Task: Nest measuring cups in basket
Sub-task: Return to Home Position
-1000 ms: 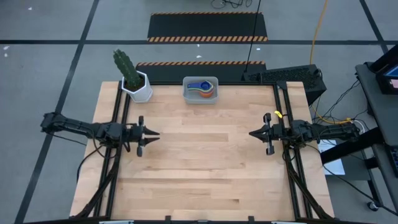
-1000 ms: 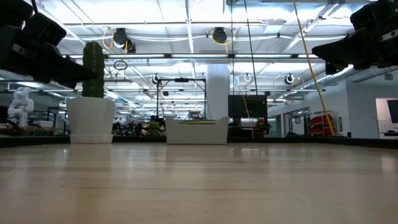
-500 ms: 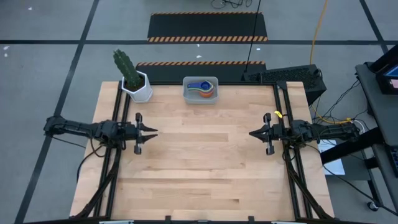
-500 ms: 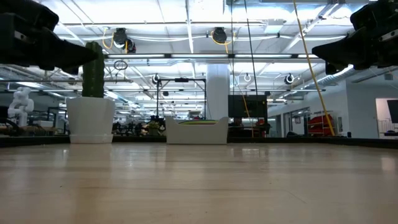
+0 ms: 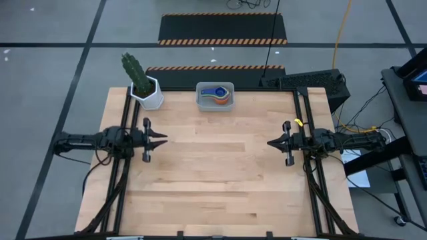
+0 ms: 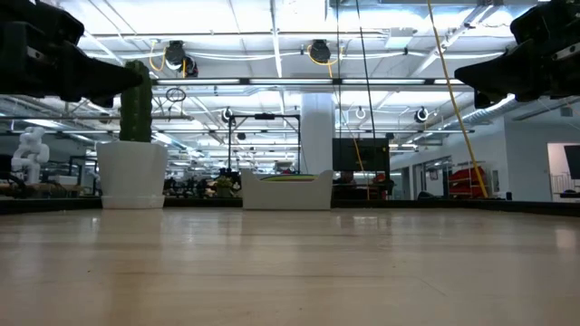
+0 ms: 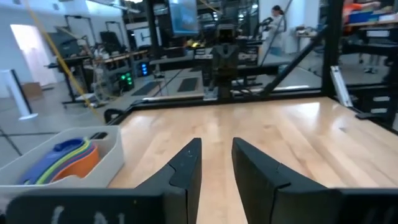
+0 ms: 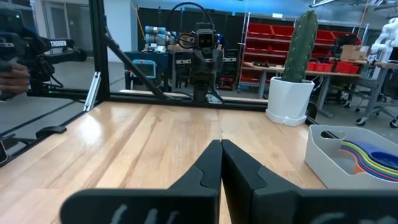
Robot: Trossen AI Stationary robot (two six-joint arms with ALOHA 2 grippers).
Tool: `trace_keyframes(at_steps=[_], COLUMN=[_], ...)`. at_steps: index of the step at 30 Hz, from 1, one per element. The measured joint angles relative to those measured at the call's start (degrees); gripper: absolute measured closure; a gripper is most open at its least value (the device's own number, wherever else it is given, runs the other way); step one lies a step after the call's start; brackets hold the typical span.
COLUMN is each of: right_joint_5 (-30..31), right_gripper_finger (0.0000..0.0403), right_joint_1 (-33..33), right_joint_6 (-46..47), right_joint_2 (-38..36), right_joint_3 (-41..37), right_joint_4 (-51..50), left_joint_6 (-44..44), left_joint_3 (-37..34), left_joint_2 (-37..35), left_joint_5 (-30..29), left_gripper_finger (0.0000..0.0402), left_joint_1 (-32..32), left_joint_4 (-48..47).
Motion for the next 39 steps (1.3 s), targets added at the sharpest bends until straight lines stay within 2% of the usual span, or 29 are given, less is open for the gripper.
trace_keyframes(at_steps=[12, 39], right_joint_5=[0.0, 0.0], right_gripper_finger=[0.0403, 0.0403], right_joint_1=[0.0, 0.0], right_joint_6=[0.02, 0.02], right_joint_2=[0.0, 0.0], right_joint_3=[0.0, 0.0], right_joint_4=[0.26, 0.28], left_joint_6=[0.01, 0.28], left_joint_3=[0.0, -0.13], left_joint_2=[0.11, 0.34], left_joint_5=[3.17, 3.13], left_gripper_finger=[0.0309, 0.0309], left_joint_1=[3.49, 3.53], left_joint_4=[-0.77, 0.08])
